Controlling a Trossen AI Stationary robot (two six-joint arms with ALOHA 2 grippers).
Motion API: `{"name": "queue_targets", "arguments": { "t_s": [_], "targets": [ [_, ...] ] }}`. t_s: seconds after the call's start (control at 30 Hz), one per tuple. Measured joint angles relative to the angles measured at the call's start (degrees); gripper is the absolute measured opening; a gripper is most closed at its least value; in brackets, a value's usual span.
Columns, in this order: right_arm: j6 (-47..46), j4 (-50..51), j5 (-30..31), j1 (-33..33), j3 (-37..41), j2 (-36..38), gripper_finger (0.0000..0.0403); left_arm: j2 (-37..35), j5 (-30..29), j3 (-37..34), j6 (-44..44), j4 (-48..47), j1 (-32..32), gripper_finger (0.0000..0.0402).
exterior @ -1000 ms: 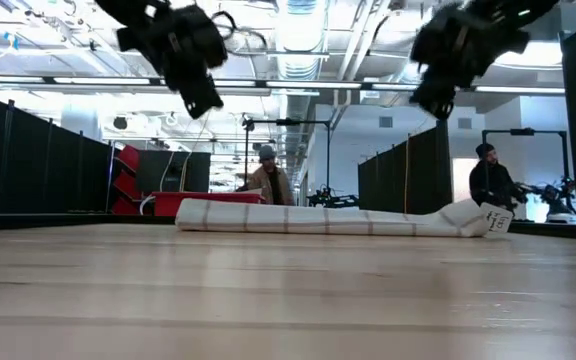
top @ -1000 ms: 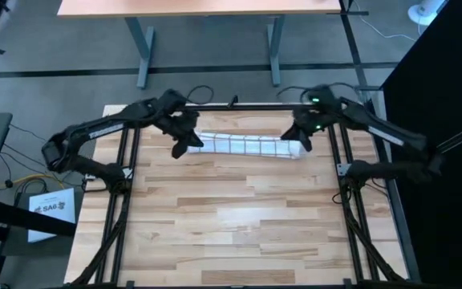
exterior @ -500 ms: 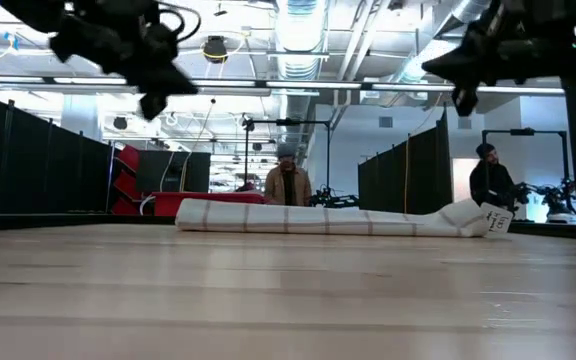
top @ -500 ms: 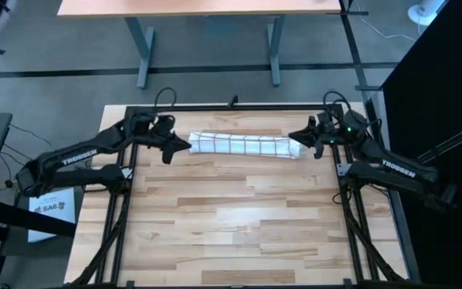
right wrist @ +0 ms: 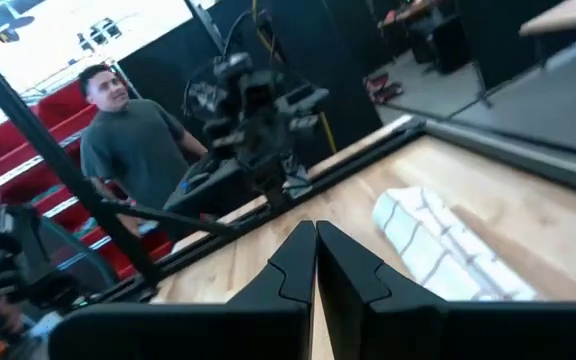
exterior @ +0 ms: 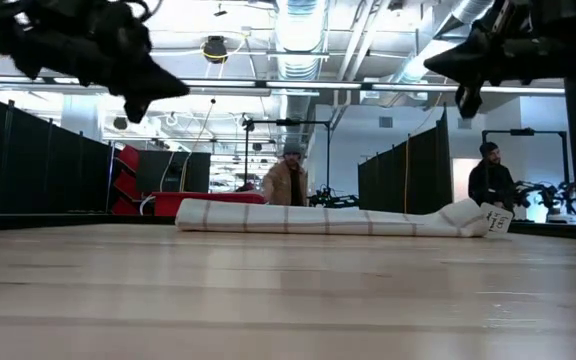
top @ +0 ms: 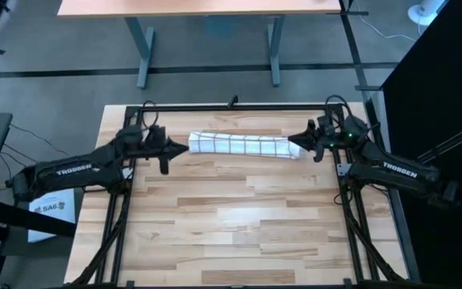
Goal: Roll towel
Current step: Return to Home Position
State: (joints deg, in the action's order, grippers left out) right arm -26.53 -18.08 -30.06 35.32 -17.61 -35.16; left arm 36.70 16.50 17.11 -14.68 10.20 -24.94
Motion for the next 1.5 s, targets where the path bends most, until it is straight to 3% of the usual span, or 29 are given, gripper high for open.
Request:
{"name": "queue_targets", "arguments": {
  "t_s": [0.2,0.47,0.57,0.83,0.97,1.5],
  "targets": [
    [2.6,-3.6,1.9,-3.4,1.6,-0.4,0.0000,-11.3,-0.9,-5.5,1.4,0.8,3.7,0.0000],
    [-3.7,-33.6,1.8,-7.2,16.3,-0.3,0.0000,-31.4,-5.0,-9.4,5.7,-8.5,5.2,0.0000],
    [-3.4,-34.9,1.7,-7.3,17.0,-0.1,0.0000,-36.8,-5.3,-9.3,7.1,-13.4,5.2,0.0000],
    [3.4,-33.9,2.0,-7.6,17.0,0.0,0.0000,-36.6,-5.0,-13.3,7.3,-12.0,5.6,0.0000],
    [6.0,-28.4,2.2,-7.3,17.1,-0.1,0.0000,-36.2,-5.4,-16.4,5.7,-7.8,5.7,0.0000],
    [15.5,-10.2,2.2,-4.8,17.1,0.0,0.0000,-36.3,-8.9,-16.5,6.1,-8.5,5.9,0.0000]
  ]
}}
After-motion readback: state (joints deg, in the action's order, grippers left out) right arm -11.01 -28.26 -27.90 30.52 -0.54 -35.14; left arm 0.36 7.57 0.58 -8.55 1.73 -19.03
